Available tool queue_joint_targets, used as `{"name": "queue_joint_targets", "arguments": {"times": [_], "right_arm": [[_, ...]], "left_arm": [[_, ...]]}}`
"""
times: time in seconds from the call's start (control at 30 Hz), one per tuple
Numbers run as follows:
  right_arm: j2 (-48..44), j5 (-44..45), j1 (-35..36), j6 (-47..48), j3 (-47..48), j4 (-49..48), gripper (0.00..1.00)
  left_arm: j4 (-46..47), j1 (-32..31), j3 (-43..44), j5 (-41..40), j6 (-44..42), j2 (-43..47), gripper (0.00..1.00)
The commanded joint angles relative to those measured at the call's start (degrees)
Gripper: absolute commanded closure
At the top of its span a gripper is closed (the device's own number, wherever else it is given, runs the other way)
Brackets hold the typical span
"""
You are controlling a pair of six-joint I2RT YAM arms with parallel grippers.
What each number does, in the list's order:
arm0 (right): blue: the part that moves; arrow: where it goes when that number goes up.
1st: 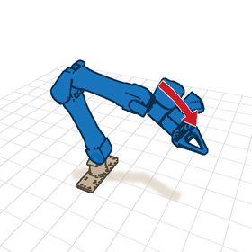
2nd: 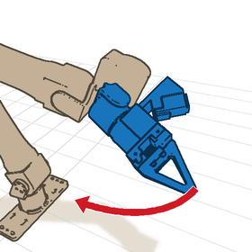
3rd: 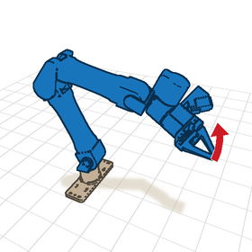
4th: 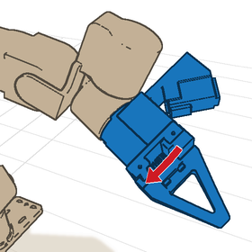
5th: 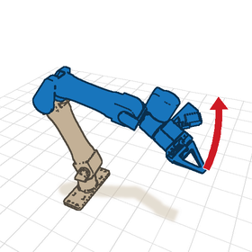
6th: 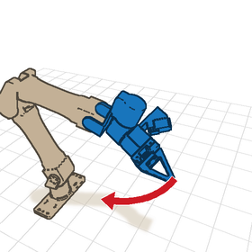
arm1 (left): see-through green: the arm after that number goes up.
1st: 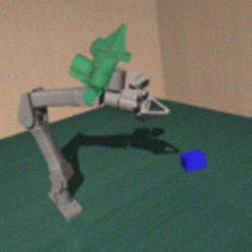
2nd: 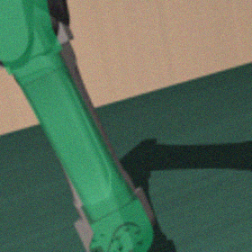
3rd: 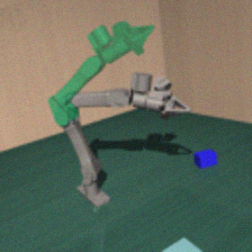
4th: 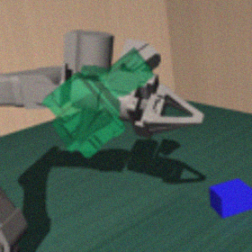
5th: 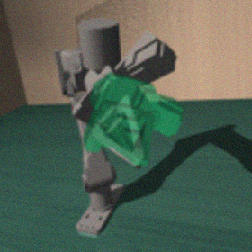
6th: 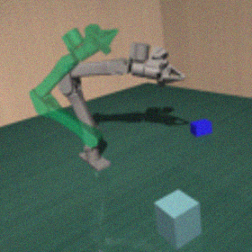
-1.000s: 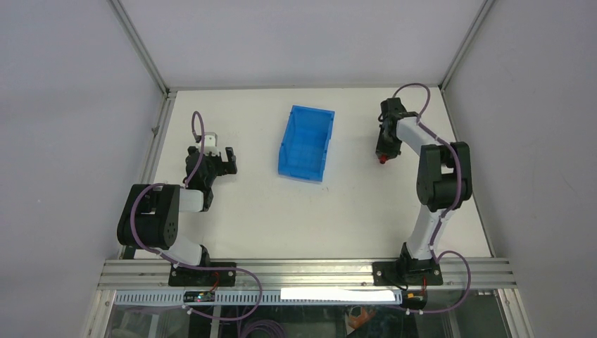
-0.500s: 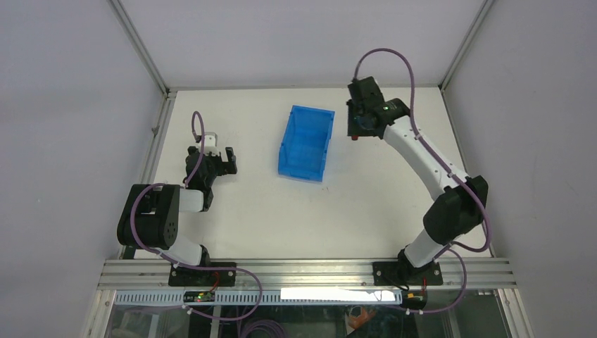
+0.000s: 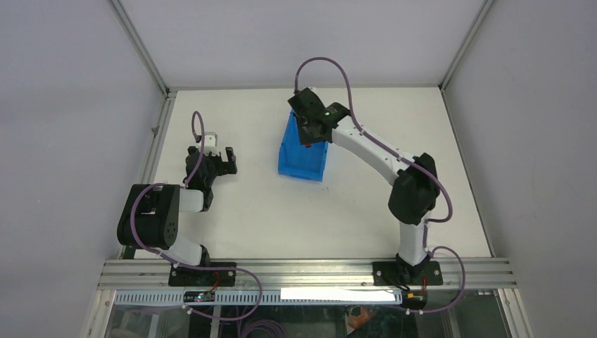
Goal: Put the screwdriver in the bin
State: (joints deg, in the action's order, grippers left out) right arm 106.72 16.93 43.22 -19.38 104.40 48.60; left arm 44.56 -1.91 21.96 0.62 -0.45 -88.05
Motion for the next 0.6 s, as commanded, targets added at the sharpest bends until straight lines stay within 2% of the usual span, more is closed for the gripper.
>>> {"name": "queue_joint_targets", "arguments": {"times": [0.0,0.33,0.57], "right_arm": [[5.82,1.89,0.79,-3.59,1.93,-1.24,0.97],[12.03,-0.26,0.81,-6.31,-3.07,-4.98,0.96],[14.5,-0.67,0.8,-6.3,-4.8,-6.82,0.86]], "left_arm": [[1.59,-0.47,-0.07,1.11,0.98,1.69,0.01],[1.59,-0.46,-0.07,1.07,0.98,1.69,0.01],[1.59,-0.47,-0.07,1.08,0.98,1.67,0.01]]}}
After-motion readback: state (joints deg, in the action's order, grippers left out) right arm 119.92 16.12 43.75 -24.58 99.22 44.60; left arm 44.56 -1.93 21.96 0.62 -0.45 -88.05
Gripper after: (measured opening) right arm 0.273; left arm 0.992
